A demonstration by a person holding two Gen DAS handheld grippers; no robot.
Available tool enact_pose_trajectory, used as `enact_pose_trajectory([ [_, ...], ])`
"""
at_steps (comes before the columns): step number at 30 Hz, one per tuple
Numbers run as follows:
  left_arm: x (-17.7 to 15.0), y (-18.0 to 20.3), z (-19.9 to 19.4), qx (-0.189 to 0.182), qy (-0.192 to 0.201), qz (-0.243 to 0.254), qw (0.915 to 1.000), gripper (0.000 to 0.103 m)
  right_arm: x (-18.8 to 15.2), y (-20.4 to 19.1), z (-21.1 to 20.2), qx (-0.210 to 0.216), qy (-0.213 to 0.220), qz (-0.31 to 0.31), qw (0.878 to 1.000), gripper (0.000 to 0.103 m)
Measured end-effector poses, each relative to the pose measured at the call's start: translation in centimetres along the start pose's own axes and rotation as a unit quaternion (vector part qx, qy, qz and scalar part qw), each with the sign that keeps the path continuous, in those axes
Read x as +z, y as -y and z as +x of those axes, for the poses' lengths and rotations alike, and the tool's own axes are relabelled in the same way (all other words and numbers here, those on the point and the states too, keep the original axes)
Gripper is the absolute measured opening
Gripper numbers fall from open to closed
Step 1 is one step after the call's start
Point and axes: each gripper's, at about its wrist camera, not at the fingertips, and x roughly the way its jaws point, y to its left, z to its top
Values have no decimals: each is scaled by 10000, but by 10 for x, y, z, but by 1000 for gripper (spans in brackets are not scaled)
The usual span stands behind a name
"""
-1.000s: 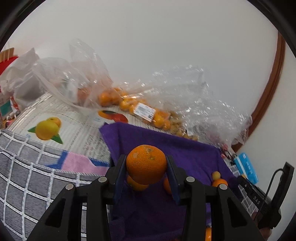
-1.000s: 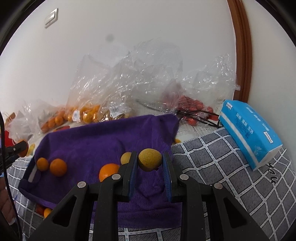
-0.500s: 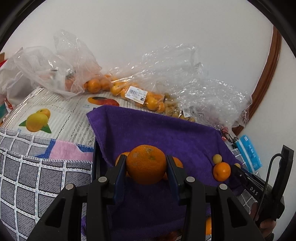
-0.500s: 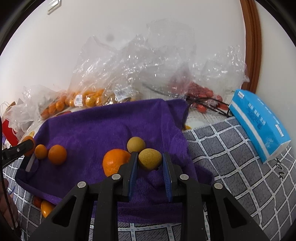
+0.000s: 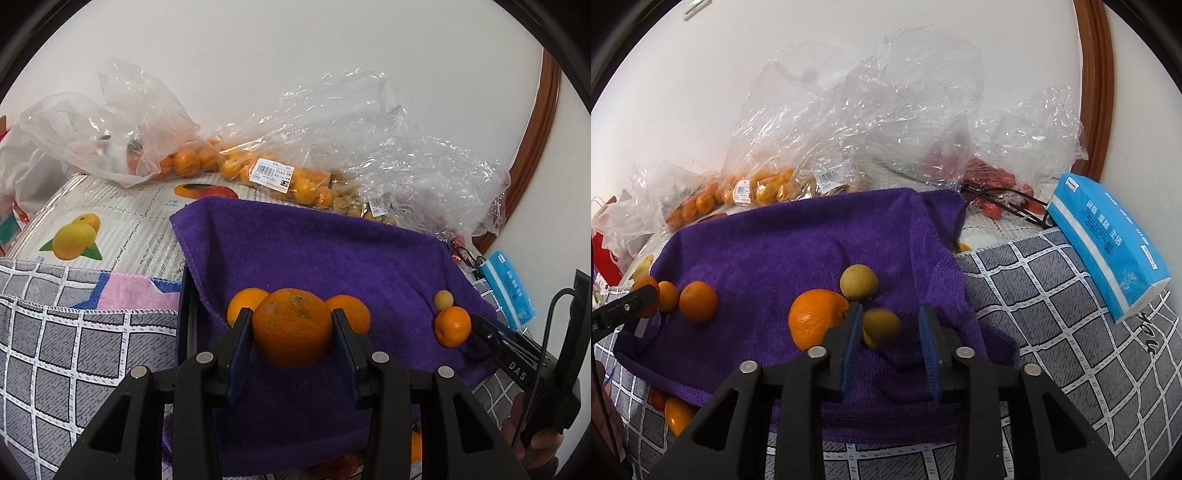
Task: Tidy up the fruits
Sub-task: 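Open the left tool to release the large orange onto the towel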
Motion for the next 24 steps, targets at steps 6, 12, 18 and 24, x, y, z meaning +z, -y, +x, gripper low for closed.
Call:
enact_pose_trajectory([
  [6,-1,0,7,41,-167,6,9999,40,0,0,-9,27,207,-11,9998,54],
  [12,-2,3,11,112,-235,88,9996,40,0,-4,-17,-56,404,-70,9991,55],
  [18,-2,5,10,90,-288,119,9995,40,-1,-7,-20,71,491,-133,9987,56],
  [24,2,2,-5,-3,5,7,10000,44,-2,-2,-20,285,458,54,9985,55],
])
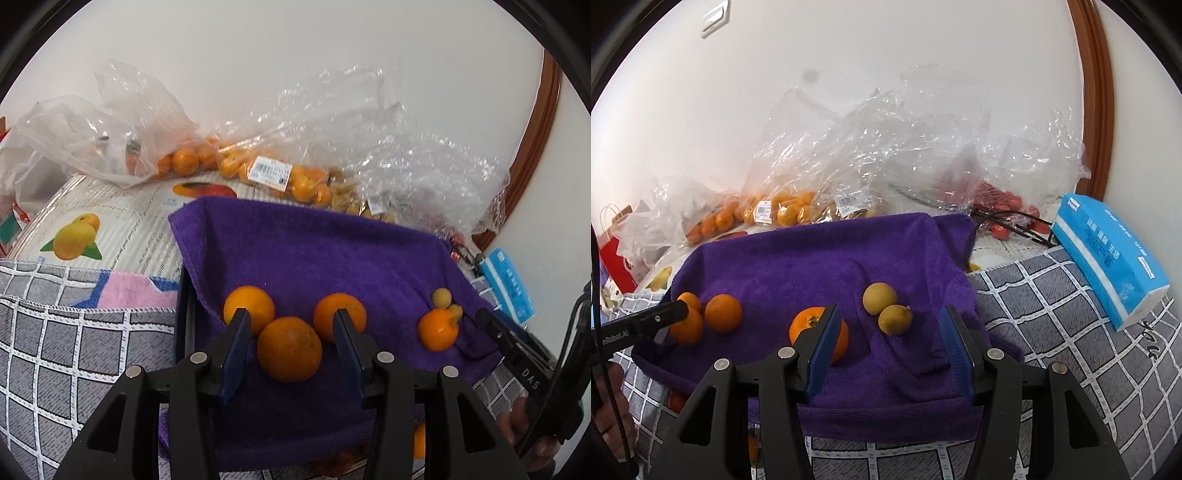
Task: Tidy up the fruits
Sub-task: 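Open the left tool to release the large orange onto the towel, then grasp an orange on the bed cover with the right tool and lift it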
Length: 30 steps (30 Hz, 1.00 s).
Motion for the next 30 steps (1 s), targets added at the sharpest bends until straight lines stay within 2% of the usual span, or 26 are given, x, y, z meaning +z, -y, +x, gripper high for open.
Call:
enact_pose_trajectory([
  [7,5,-2,-14,-146,234,-118,9996,45,4,-8,-15,-114,246,-97,9996,55],
  [13,9,2,-27,-56,505,9,9987,45,1,-28,-30,163,-106,-135,9997,55],
  [17,15,7,-44,-230,587,126,9979,45,-13,-47,-46,176,-176,-274,9993,55],
  [21,18,14,-69,-355,860,294,9952,48,-27,-57,-60,237,-306,-241,9990,56],
  [26,8,7,-89,-239,741,389,9962,49,-47,-71,-74,378,-525,-269,9975,56],
  [30,-15,-12,-97,86,572,431,9974,49,-66,-83,-77,671,-671,-262,9951,55],
])
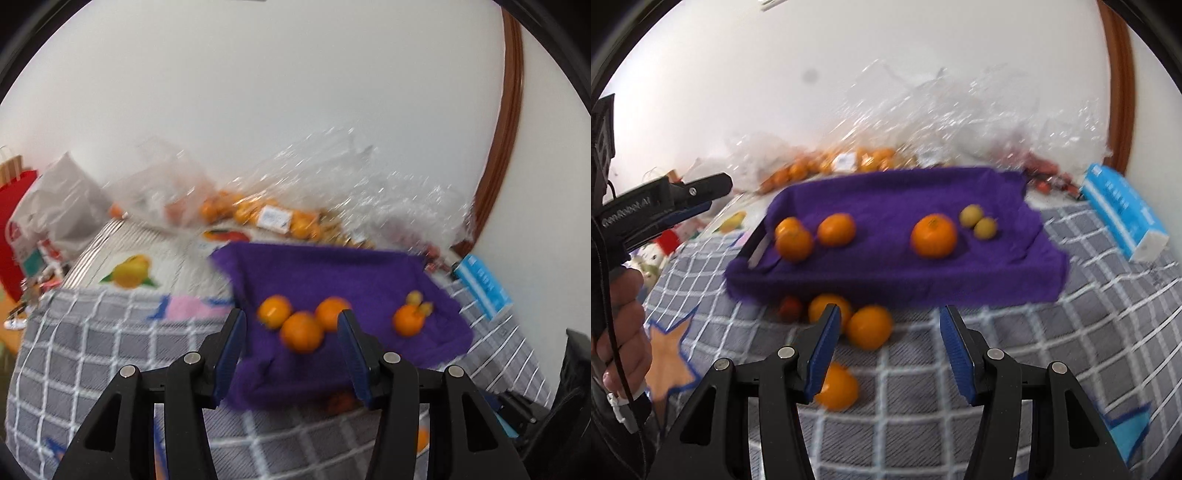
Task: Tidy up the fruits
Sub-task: 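Grasp an orange on the bed cover with the right tool and lift it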
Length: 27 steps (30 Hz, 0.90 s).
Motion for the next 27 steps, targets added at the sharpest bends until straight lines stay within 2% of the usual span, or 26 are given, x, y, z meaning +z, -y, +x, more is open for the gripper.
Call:
enact_pose_trajectory([
  [3,-18,-14,0,16,-351,-31,9994,49,-14,-13,7,330,-233,-24,9992,55],
  [6,-37,-25,0,55,-673,-65,9977,49,-23,-23,14,458,-407,-166,9980,55],
  [8,-47,-29,0,148,-742,-77,9971,49,-28,-31,22,348,-597,-348,9970,55],
  [9,-52,-30,0,179,-775,-83,9968,49,-30,-35,27,216,-757,-444,9959,53],
  [10,-57,-31,0,207,-818,-102,9964,49,-30,-36,30,160,-825,-495,9952,46],
  [11,-61,-31,1,217,-869,-134,9959,49,-30,-37,27,133,-709,-500,9961,35],
  [13,-69,-31,3,243,-969,-139,9949,49,-31,-35,26,284,-723,-448,9960,35],
  [17,-83,-27,6,512,-1162,14,9919,49,-33,-26,14,172,-514,-470,9974,35],
  [24,-86,-31,-1,945,-1175,-164,9884,49,-27,11,-3,-295,-227,-557,9978,35],
  [25,-85,-30,-1,941,-1212,-213,9879,47,-25,18,-3,-360,-207,-564,9975,35],
  [27,-80,-24,0,520,-1328,-368,9891,47,-21,32,-2,-497,-148,-545,9972,35],
])
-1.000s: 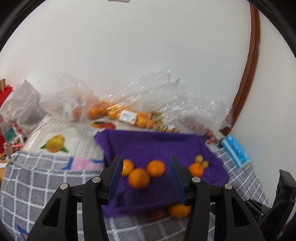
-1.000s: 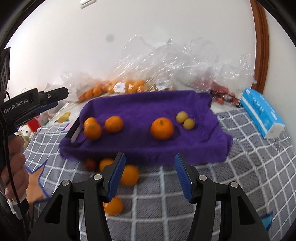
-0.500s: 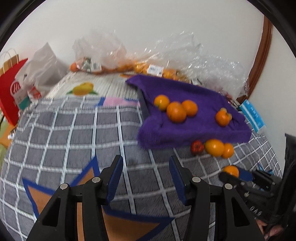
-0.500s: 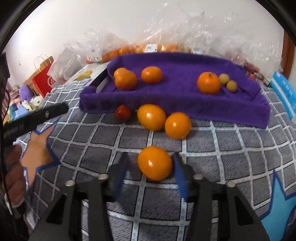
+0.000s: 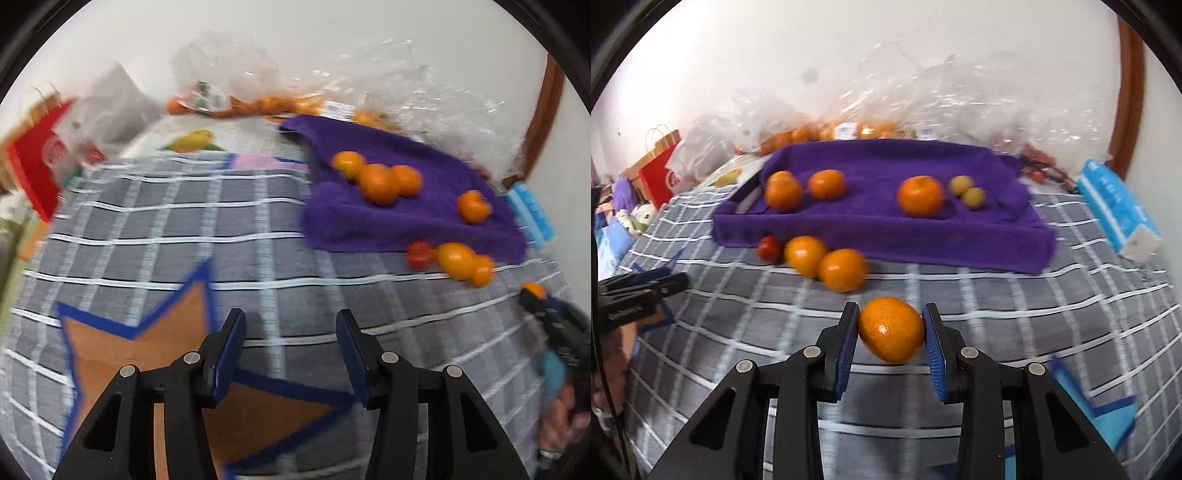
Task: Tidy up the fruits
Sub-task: 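Grasp an orange on the bed cover with the right tool and lift it, then carry the orange in the right tool while the left tool grasps the red tomato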
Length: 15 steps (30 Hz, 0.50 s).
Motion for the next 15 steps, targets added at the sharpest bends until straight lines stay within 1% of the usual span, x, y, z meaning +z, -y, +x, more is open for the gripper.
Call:
enact_pose_trajectory([
  [2,5,12,1,-380,-34,2,9993,47,1,12,2,-57,32,67,10000,35],
  [3,7,19,2,-464,6,30,9989,47,2,18,4,-67,39,121,9999,35],
  [5,13,36,8,-447,56,150,9989,50,2,27,6,-91,57,226,9997,35],
  [8,21,56,24,-342,-2,343,9988,50,-1,35,7,-98,49,374,9992,35],
  [12,27,72,41,-255,-125,454,9986,50,-2,43,2,-11,196,581,9981,35],
  [15,30,80,45,-194,-30,551,9983,49,-2,44,1,-28,226,602,9979,35],
])
